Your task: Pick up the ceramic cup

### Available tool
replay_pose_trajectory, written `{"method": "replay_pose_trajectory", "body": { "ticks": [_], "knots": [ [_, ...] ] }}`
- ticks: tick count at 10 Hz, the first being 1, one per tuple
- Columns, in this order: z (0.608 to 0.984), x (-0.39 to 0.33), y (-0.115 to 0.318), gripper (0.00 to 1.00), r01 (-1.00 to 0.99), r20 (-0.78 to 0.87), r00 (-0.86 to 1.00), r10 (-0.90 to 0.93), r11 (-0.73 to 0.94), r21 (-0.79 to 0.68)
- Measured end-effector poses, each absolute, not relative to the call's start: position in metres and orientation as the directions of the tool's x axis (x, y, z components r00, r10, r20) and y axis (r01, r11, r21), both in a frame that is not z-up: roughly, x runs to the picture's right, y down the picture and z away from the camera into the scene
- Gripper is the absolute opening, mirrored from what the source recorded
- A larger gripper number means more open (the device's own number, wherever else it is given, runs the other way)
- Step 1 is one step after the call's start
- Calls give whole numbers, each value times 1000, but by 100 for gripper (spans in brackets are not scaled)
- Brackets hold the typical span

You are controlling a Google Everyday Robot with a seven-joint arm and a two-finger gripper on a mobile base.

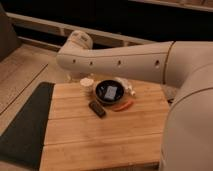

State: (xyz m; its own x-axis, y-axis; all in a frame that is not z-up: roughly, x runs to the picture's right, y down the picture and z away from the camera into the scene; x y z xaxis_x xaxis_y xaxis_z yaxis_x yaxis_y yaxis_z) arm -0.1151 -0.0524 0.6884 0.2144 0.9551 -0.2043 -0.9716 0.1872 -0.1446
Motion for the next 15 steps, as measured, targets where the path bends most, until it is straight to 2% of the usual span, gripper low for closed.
{"method": "replay_pose_trajectory", "body": {
  "ticks": [1,5,10,13,15],
  "knots": [
    [692,-110,-54,65,-974,-209,207,956,181,-137],
    [749,-51,-85,65,-983,-240,182,954,173,-60],
    [816,-47,-95,65,-977,-287,210,935,197,-77],
    [839,-43,-90,65,-970,-311,241,919,222,-96],
    [839,-43,-90,65,-970,-313,243,918,223,-97]
  ]
}}
